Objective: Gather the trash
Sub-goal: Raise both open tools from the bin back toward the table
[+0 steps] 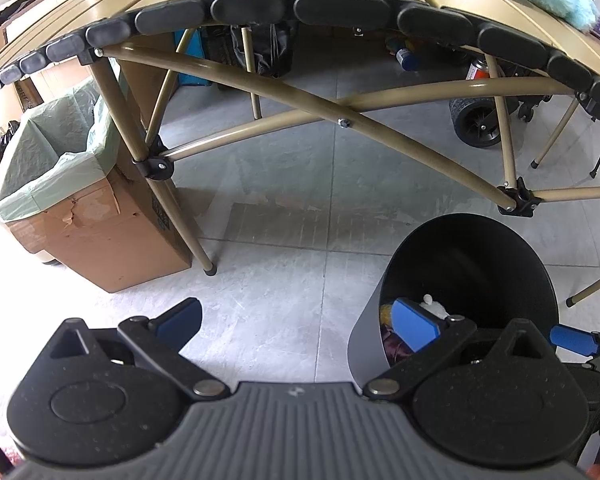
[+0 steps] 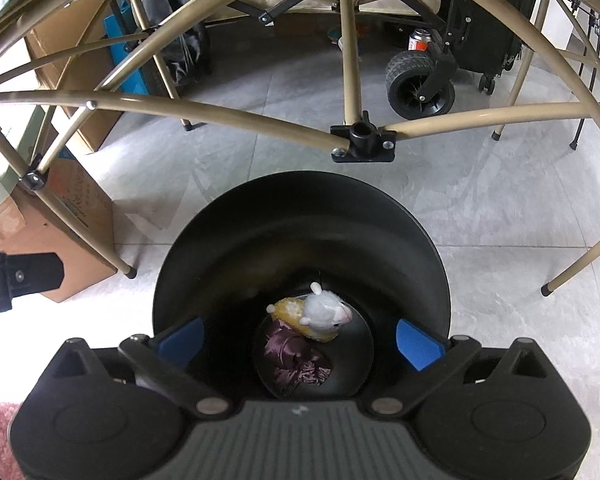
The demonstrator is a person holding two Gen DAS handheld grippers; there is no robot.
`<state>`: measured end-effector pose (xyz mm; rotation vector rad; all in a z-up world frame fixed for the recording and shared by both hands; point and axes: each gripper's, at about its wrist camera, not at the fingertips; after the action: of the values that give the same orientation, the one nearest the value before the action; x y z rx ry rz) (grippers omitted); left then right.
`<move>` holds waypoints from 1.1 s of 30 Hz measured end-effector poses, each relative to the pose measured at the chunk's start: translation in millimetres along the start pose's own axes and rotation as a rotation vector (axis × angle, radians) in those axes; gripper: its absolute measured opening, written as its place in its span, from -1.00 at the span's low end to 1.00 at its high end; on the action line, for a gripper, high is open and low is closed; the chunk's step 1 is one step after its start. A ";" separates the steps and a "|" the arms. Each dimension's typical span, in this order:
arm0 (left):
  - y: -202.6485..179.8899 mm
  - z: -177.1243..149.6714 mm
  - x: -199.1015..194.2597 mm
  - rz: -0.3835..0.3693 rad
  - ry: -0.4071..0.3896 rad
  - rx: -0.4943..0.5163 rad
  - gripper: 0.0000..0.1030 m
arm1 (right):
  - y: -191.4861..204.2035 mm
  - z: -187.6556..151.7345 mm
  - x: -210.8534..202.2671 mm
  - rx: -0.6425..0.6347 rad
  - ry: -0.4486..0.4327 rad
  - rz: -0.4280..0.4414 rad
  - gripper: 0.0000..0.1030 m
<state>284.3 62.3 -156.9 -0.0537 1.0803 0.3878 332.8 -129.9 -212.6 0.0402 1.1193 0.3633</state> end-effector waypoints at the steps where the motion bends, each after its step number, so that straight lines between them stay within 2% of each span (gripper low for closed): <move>1: 0.2 0.3 -0.9 -0.002 -0.002 -0.001 1.00 | 0.4 -0.2 -0.7 0.000 -0.001 0.001 1.00; 6: 3.0 1.5 -12.2 -0.019 -0.032 -0.011 1.00 | 4.9 -0.2 -13.5 -0.020 -0.022 0.013 1.00; 14: 9.1 4.8 -36.5 -0.048 -0.112 -0.032 1.00 | 4.1 1.2 -56.6 -0.029 -0.121 0.045 1.00; 25: 9.4 6.7 -82.1 -0.116 -0.272 -0.027 1.00 | -7.8 2.1 -112.3 -0.007 -0.255 0.093 1.00; 33: 5.8 7.9 -123.1 -0.180 -0.423 -0.045 1.00 | -17.9 2.0 -154.4 0.003 -0.362 0.121 1.00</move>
<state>238.4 34.8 -45.6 -0.1032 0.6432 0.2461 280.1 -193.6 -81.0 0.1707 0.7611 0.4432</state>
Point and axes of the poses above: each gripper's, at about its wrist camera, not at the fingertips, and x roughly the way its jaws point, y to its left, z to its top, and after that the axes turned 6 degrees about z, right-handed
